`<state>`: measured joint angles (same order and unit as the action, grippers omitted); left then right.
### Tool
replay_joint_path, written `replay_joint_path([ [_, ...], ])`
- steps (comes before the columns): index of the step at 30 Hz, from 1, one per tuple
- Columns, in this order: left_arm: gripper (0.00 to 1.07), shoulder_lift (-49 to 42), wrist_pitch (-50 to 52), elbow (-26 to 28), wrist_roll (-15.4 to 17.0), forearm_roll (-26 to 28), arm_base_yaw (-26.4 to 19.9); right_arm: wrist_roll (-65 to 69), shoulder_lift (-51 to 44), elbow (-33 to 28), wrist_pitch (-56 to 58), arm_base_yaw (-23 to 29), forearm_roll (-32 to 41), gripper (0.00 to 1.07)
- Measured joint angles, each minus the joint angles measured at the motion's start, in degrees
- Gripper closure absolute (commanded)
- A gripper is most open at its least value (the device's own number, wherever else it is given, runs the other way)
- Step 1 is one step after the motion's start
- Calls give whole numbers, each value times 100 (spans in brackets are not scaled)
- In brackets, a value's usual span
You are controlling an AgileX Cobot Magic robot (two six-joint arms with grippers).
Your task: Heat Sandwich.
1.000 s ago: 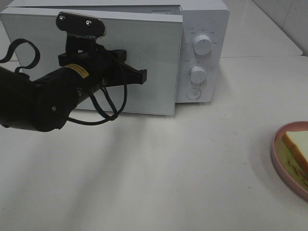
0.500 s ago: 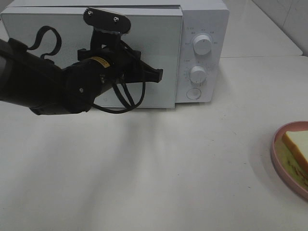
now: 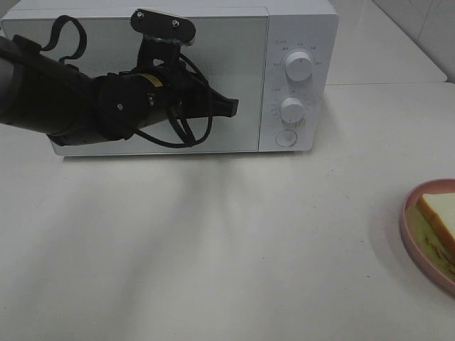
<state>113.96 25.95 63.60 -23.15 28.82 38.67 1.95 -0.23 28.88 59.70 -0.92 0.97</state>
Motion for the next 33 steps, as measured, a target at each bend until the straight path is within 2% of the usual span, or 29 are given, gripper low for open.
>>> replay_joint_path([
  [3, 107, -86, 57, -115, 0, 80, 0, 0, 0, 0, 0, 0, 0, 32],
  [9, 107, -596, 138, -814, 0, 195, 115, 0, 0, 0, 0, 0, 0, 32],
  [11, 107, -670, 11, -894, 0, 195, 143, 0, 0, 0, 0, 0, 0, 32],
  [12, 102, -733, -120, -945, 0, 195, 160, 0, 0, 0, 0, 0, 0, 32],
  [13, 95, -888, -636, -1008, 0, 195, 178, 0, 0, 0, 0, 0, 0, 32],
  [14, 70, -940, -940, -1014, 0, 195, 178, 0, 0, 0, 0, 0, 0, 32],
  [15, 70, -940, -940, -1014, 0, 195, 178, 0, 0, 0, 0, 0, 0, 32],
  [16, 56, -1014, -1232, -1014, 0, 195, 178, 0, 0, 0, 0, 0, 0, 32],
  [17, 36, -1094, -1513, -1014, 0, 195, 178, 0, 0, 0, 0, 0, 0, 32],
  [18, 3, -1261, -2000, -1020, 0, 195, 178, 0, 0, 0, 0, 0, 0, 32],
  [20, 6, -1335, -2229, -1020, 0, 195, 178, 0, 0, 0, 0, 0, 0, 32],
  [23, 8, -1667, -3300, -1026, 6, 172, 178, 0, 0, 0, 0, 0, 0, 32],
  [25, 8, -1753, -3535, -1026, 6, 138, 178, 0, 0, 0, 0, 0, 0, 32],
  [26, 8, -1908, -3942, -1026, 11, 52, 178, 0, 0, 0, 0, 0, 0, 32],
  [33, 8, -2298, -5042, -1026, 23, -435, 166, 0, 0, 0, 0, 0, 0, 32],
])
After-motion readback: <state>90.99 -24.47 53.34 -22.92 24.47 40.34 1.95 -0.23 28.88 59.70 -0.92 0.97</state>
